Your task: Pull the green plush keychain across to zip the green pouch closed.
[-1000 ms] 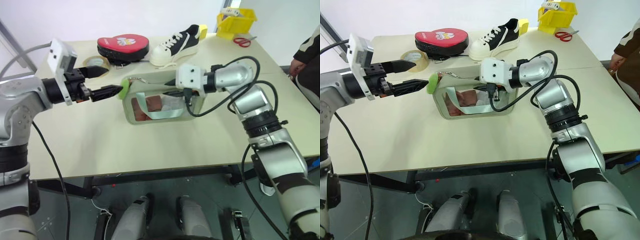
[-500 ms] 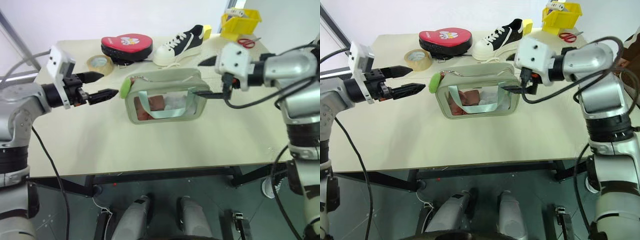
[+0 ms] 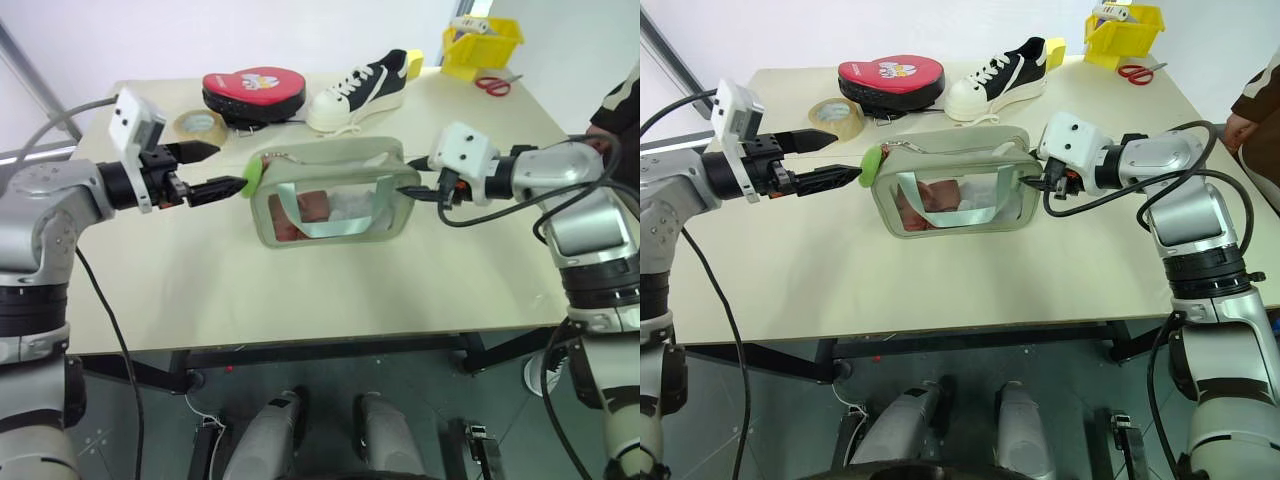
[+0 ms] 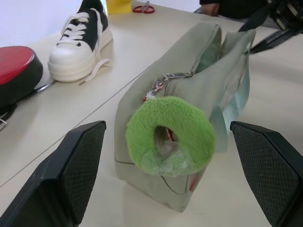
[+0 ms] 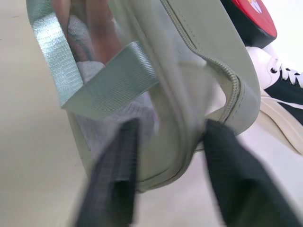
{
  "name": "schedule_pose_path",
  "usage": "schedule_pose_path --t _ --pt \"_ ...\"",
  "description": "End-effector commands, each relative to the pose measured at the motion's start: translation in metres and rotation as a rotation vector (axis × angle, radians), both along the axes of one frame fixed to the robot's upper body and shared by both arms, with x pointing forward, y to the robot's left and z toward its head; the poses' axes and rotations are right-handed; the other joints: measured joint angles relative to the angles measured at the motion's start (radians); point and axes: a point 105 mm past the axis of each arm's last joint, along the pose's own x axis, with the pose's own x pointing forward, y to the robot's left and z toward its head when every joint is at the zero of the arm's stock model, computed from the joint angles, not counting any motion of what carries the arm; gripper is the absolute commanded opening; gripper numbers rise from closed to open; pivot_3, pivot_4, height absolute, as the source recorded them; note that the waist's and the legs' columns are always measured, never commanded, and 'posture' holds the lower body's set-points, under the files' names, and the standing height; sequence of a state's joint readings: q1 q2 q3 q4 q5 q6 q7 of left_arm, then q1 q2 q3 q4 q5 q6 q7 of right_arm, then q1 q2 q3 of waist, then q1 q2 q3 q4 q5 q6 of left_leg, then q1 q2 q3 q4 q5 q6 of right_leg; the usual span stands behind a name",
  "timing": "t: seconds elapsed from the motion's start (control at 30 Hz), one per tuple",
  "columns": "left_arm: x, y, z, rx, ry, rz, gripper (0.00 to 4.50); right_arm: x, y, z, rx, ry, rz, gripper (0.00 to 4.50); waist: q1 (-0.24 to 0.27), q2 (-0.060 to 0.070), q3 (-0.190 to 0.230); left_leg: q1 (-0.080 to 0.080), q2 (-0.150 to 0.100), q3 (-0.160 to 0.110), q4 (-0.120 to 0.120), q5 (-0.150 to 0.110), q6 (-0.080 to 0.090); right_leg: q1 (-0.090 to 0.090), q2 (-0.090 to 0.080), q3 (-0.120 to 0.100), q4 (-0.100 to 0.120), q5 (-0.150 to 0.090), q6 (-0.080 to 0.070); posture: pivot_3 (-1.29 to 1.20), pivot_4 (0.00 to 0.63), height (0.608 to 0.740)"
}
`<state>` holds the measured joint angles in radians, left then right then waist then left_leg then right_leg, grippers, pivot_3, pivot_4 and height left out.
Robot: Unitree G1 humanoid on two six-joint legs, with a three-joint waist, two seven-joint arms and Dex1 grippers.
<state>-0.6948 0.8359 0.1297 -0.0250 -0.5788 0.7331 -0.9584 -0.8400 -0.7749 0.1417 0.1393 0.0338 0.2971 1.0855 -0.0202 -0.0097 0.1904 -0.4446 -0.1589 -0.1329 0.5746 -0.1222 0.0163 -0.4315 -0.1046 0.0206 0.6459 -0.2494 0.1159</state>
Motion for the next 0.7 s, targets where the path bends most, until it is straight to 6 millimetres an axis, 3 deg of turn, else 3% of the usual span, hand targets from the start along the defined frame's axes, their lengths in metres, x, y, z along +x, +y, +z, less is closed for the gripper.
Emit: schedule_pose_path --t 0.03,0.2,0.33,0.43,0.67,0.7 --pt "-0.005 -0.006 -0.004 0.037 -0.011 -0.017 4.50 -0.005 0.007 0.011 0.007 -0.050 0.035 0.04 0.000 0.000 0.000 0.000 0.000 0.000 0.000 0.000 0.000 0.000 0.000 0.000 0.000 0.000 0.000 0.00 0.150 0.740" --pt "-0.003 -0.010 -0.019 0.089 -0.005 -0.006 4.50 -0.007 0.009 0.011 -0.005 -0.048 0.050 0.04 0.003 0.000 0.000 0.000 0.000 0.000 0.001 0.000 0.000 0.001 0.000 0.000 0.000 0.000 0.000 0.00 0.150 0.740" --pt "0.003 -0.010 -0.017 0.077 -0.022 0.020 4.50 -0.009 0.010 0.010 -0.011 -0.048 0.057 0.04 0.003 0.000 0.000 0.000 0.000 0.000 0.001 0.000 0.000 0.001 0.000 0.000 0.000 0.000 0.000 0.00 0.150 0.740" --pt "0.007 -0.010 -0.018 0.080 -0.036 0.035 3.74 -0.009 0.011 0.010 -0.011 -0.046 0.059 0.00 0.002 0.000 0.000 0.000 0.000 0.000 0.001 0.000 0.000 0.000 0.000 0.000 0.000 0.000 0.000 0.00 0.150 0.740" --pt "0.009 -0.009 -0.003 0.050 -0.070 0.028 0.07 -0.009 0.011 0.009 -0.018 -0.045 0.057 0.00 0.003 0.000 0.000 0.000 0.000 0.000 0.001 0.000 0.000 0.000 0.000 0.000 0.000 0.000 0.000 0.00 0.150 0.740" --pt "0.008 -0.010 -0.001 0.056 -0.076 0.016 0.02 -0.008 0.010 0.007 -0.023 -0.044 0.054 0.00 0.003 0.000 0.000 0.000 0.000 0.000 0.001 0.000 0.000 0.001 0.000 0.000 0.000 0.000 0.000 0.00 0.150 0.740"
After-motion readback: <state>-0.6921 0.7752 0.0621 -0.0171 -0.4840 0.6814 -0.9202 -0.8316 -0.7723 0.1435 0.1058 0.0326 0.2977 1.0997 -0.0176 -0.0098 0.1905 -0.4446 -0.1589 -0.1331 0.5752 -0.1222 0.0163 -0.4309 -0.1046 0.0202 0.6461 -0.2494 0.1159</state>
